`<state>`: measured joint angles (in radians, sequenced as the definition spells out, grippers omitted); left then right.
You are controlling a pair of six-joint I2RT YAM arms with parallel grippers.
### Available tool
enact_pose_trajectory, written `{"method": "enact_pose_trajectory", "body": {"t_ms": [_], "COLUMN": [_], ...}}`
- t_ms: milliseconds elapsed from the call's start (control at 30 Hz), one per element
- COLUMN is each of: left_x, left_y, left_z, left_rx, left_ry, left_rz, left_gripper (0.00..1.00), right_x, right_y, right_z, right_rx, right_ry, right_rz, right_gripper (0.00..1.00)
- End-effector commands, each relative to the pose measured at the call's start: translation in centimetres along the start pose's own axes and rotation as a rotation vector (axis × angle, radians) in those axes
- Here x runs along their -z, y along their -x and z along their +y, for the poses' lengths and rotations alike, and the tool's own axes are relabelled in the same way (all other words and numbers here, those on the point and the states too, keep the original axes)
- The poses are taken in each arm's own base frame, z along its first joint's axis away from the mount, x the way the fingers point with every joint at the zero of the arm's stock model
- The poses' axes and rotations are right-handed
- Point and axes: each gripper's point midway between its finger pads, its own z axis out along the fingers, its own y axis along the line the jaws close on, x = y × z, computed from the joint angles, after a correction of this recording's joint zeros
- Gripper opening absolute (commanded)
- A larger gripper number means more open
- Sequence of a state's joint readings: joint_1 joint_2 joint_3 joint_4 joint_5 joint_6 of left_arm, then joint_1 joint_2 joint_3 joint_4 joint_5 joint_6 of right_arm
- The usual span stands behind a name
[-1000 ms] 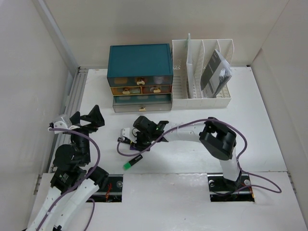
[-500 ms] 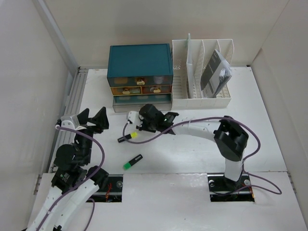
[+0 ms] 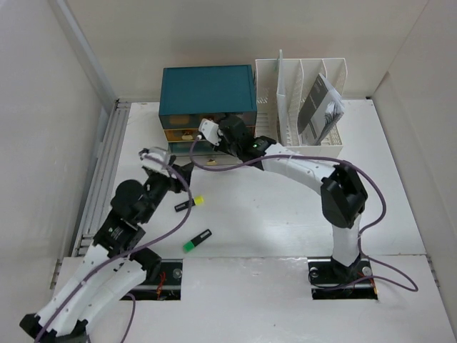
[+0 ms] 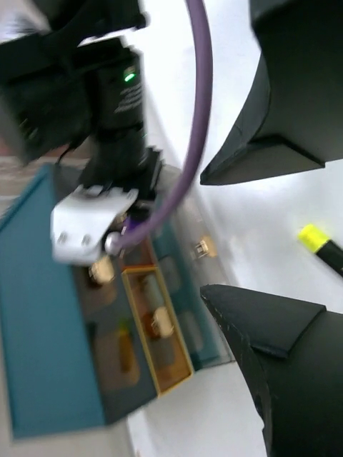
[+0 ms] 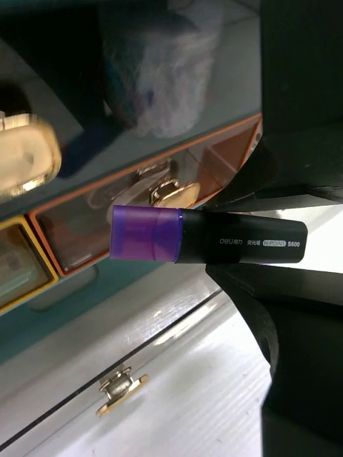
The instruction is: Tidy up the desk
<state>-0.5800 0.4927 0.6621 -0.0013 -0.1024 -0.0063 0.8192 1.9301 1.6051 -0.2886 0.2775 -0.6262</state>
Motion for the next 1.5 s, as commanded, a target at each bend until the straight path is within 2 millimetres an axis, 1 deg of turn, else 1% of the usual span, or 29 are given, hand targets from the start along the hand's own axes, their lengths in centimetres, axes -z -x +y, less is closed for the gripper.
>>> {"method": "enact_pose_trajectory", "body": {"t_ms": [0, 33, 67, 133, 167, 200, 233, 267, 300, 367, 467, 633, 700, 767, 833, 867, 900, 933, 967, 1000, 1033, 1133, 1167, 1233, 1267, 1367, 1400, 1433, 1467], "left_x": [-0.4, -0.8, -0.8, -0.9, -0.8, -0.9, -0.7, -0.7, -0.6, -0.4, -0.2, 0.2, 0.2, 0.2, 0.2, 0.2, 0.3, 0.6, 0.9, 1.2, 2.2, 3.8, 4.1, 4.7, 5.0, 4.7, 4.5, 4.4, 4.1], "left_y": [0.8, -0.1, 0.1, -0.9, -0.5, -1.0, -1.3, -1.4, -1.4, -2.1, -2.3, -3.5, -3.0, -2.7, -1.6, -1.8, -1.4, -0.3, -0.2, -0.1, 0.3, 0.1, 0.4, 0.1, 0.3, 0.1, 0.1, 0.2, 0.0], "left_z": [-2.6, -2.8, -3.4, -3.6, -3.9, -3.9, -4.2, -4.5, -4.6, -5.2, -5.6, -5.7, -5.1, -4.6, -2.8, -1.9, 0.6, 1.7, 3.0, 4.1, 6.3, 9.2, 9.6, 10.5, 10.7, 10.3, 10.0, 9.7, 9.2], "left_rx": [-0.061, -0.065, -0.075, -0.091, -0.102, -0.105, -0.121, -0.13, -0.142, -0.163, -0.202, -0.231, -0.231, -0.207, -0.163, -0.136, -0.102, -0.056, -0.018, 0.047, 0.072, 0.111, 0.133, 0.138, 0.161, 0.182, 0.183, 0.189, 0.183], "left_ry": [-0.129, -0.137, -0.16, -0.171, -0.183, -0.183, -0.204, -0.216, -0.226, -0.262, -0.293, -0.314, -0.281, -0.241, -0.128, -0.068, 0.08, 0.156, 0.235, 0.314, 0.448, 0.645, 0.681, 0.749, 0.761, 0.733, 0.711, 0.689, 0.654], "left_rz": [0.023, 0.058, 0.057, 0.096, 0.086, 0.107, 0.117, 0.116, 0.115, 0.131, 0.127, 0.142, 0.125, 0.118, 0.084, 0.078, 0.06, 0.014, -0.002, -0.018, -0.046, -0.074, -0.096, -0.102, -0.118, -0.122, -0.119, -0.123, -0.109], "left_gripper": [0.56, 0.57, 0.59, 0.66, 0.69, 0.72, 0.73, 0.76, 0.77, 0.77, 0.77, 0.78, 0.78, 0.78, 0.77, 0.75, 0.75, 0.73, 0.72, 0.7, 0.69, 0.69, 0.69, 0.7, 0.72, 0.74, 0.74, 0.76, 0.76], "right_x": [-1.2, -1.2, -1.7, -2.3, -2.6, -3.0, -3.0, -3.0, -3.3, -3.4, -2.7, -2.0, -2.0, -2.0, -1.0, -0.7, 0.7, 1.4, 2.3, 3.5, 5.0, 6.6, 7.7, 8.0, 8.2, 7.4, 7.5, 7.1, 6.3], "right_y": [0.5, 0.5, 0.3, -0.3, -0.3, -0.7, -0.6, -0.8, -1.0, -0.8, -0.3, -0.2, -0.2, -0.5, 0.8, 0.4, 2.0, 2.5, 2.2, 2.8, 4.1, 3.4, 4.4, 4.3, 4.7, 4.7, 5.2, 5.9, 5.4], "right_z": [-1.6, -2.3, -1.8, -2.1, -1.8, -2.2, -2.0, -2.7, -2.3, -2.1, -2.8, -2.6, -2.6, -2.0, -1.6, -0.4, 0.8, 1.7, 3.1, 3.8, 5.6, 8.9, 10.7, 12.6, 14.2, 17.1, 18.3, 18.5, 19.6], "right_rx": [0.022, 0.014, 0.018, 0.008, 0.011, 0.007, 0.007, 0.0, 0.002, 0.002, -0.008, -0.008, -0.008, -0.015, -0.03, -0.026, -0.029, -0.005, 0.015, 0.068, 0.096, 0.185, 0.217, 0.253, 0.27, 0.299, 0.319, 0.309, 0.306], "right_ry": [-0.049, -0.053, -0.037, -0.018, -0.005, -0.006, 0.002, -0.005, 0.008, 0.02, 0.019, 0.034, 0.034, 0.065, 0.113, 0.165, 0.256, 0.318, 0.392, 0.448, 0.566, 0.72, 0.78, 0.824, 0.854, 0.893, 0.906, 0.889, 0.899], "right_rz": [-0.002, -0.004, 0.001, 0.002, 0.005, 0.017, 0.011, 0.016, 0.018, 0.009, -0.016, -0.029, -0.029, -0.023, -0.077, -0.081, -0.161, -0.197, -0.211, -0.263, -0.356, -0.422, -0.47, -0.477, -0.48, -0.468, -0.47, -0.473, -0.447], "right_gripper": [0.0, 0.01, 0.03, 0.06, 0.09, 0.19, 0.23, 0.26, 0.34, 0.39, 0.42, 0.43, 0.44, 0.44, 0.44, 0.44, 0.44, 0.44, 0.44, 0.44, 0.44, 0.44, 0.44, 0.44, 0.44, 0.44, 0.44, 0.44, 0.44]}}
